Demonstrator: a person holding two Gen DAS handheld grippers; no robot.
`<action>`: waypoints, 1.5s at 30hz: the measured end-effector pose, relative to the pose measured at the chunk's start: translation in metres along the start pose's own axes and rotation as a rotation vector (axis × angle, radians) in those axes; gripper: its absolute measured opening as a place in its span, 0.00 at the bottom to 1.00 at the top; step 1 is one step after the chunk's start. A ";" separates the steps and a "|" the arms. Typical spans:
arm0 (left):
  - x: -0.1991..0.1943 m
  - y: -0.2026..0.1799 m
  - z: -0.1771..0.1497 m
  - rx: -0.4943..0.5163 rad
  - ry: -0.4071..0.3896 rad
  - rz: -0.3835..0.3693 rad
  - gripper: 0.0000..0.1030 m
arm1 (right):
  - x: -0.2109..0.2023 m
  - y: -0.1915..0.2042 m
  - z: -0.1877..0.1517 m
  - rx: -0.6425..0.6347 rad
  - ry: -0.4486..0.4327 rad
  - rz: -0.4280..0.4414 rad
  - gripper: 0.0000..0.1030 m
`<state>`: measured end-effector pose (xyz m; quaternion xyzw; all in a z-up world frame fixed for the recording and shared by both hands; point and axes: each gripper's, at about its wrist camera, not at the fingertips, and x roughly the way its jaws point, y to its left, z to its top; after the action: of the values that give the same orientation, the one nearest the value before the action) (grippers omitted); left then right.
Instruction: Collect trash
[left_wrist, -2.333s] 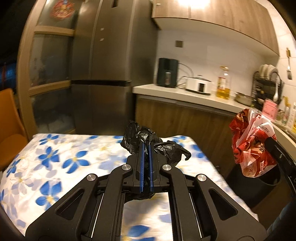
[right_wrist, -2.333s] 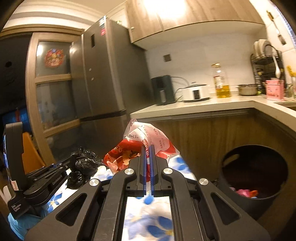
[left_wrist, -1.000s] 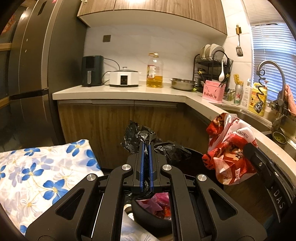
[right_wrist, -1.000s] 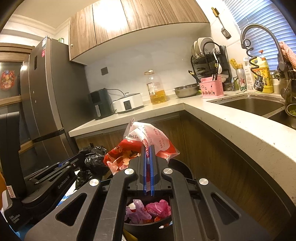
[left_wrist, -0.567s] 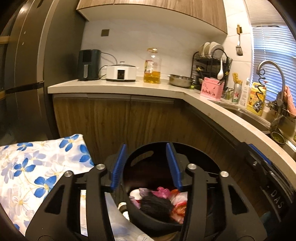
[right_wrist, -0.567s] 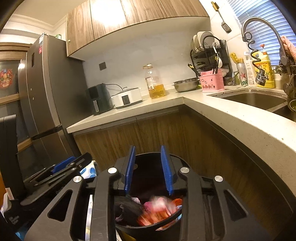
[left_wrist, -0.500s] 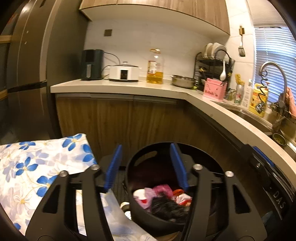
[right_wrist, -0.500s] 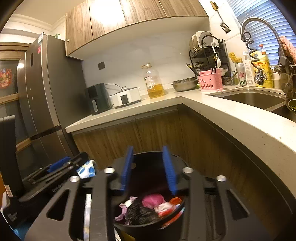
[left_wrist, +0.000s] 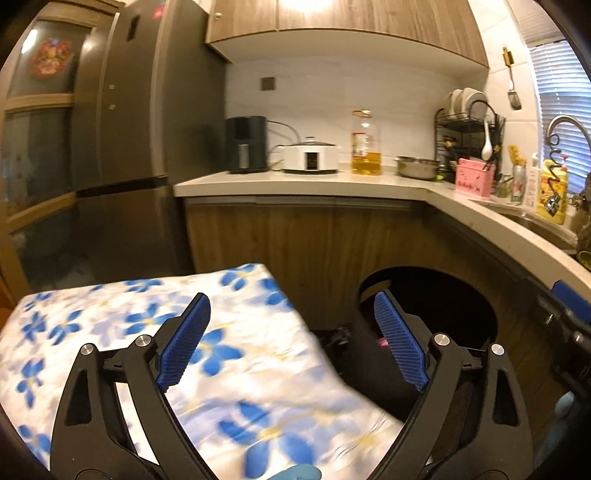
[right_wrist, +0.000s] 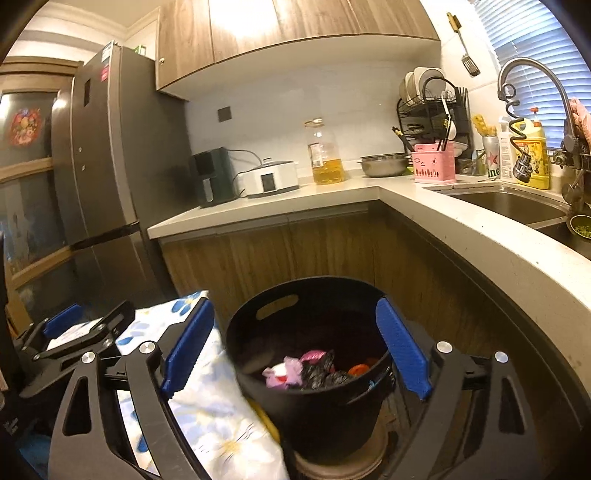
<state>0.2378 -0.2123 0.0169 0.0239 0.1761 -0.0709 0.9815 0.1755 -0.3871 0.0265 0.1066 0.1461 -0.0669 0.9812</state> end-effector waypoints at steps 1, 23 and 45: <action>-0.005 0.004 -0.001 -0.005 0.003 0.005 0.87 | -0.004 0.003 -0.001 -0.001 0.004 -0.001 0.86; -0.153 0.090 -0.064 -0.055 -0.003 0.092 0.94 | -0.127 0.084 -0.057 -0.071 0.051 0.018 0.93; -0.222 0.110 -0.097 -0.069 0.002 0.081 0.94 | -0.200 0.111 -0.086 -0.112 0.038 0.038 0.94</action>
<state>0.0153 -0.0679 0.0061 -0.0030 0.1785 -0.0252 0.9836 -0.0193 -0.2396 0.0275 0.0553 0.1660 -0.0380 0.9838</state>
